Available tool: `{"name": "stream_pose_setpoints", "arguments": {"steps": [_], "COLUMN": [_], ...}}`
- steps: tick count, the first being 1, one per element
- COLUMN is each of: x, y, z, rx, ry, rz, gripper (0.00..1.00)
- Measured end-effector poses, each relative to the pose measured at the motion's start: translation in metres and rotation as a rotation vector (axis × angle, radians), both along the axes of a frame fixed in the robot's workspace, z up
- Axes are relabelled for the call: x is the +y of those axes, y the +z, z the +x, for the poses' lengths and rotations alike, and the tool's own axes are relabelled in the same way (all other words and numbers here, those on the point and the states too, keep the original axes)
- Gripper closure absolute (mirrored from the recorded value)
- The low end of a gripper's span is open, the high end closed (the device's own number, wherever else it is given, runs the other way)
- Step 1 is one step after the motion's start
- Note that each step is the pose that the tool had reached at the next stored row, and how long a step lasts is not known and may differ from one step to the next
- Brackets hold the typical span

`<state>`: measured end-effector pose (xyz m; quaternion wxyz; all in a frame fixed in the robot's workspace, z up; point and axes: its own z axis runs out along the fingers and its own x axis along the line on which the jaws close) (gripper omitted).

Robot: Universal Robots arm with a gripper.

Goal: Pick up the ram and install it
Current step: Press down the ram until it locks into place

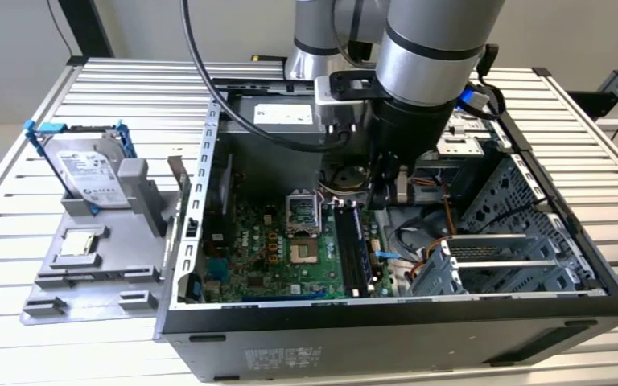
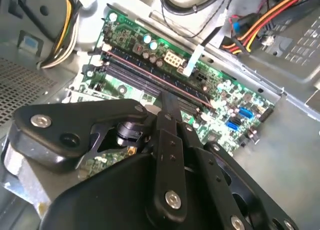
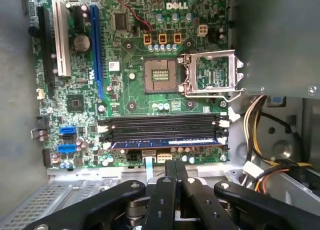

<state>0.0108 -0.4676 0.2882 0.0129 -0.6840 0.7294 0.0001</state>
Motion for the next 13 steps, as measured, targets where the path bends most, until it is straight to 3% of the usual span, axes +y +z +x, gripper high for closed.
{"name": "stream_pose_setpoints", "arguments": {"steps": [13], "x": [0.0], "y": [0.0001], "z": [0.0], "rx": [0.0002], "ry": [0.0], "rz": [-0.0008], "gripper": [1.0]}}
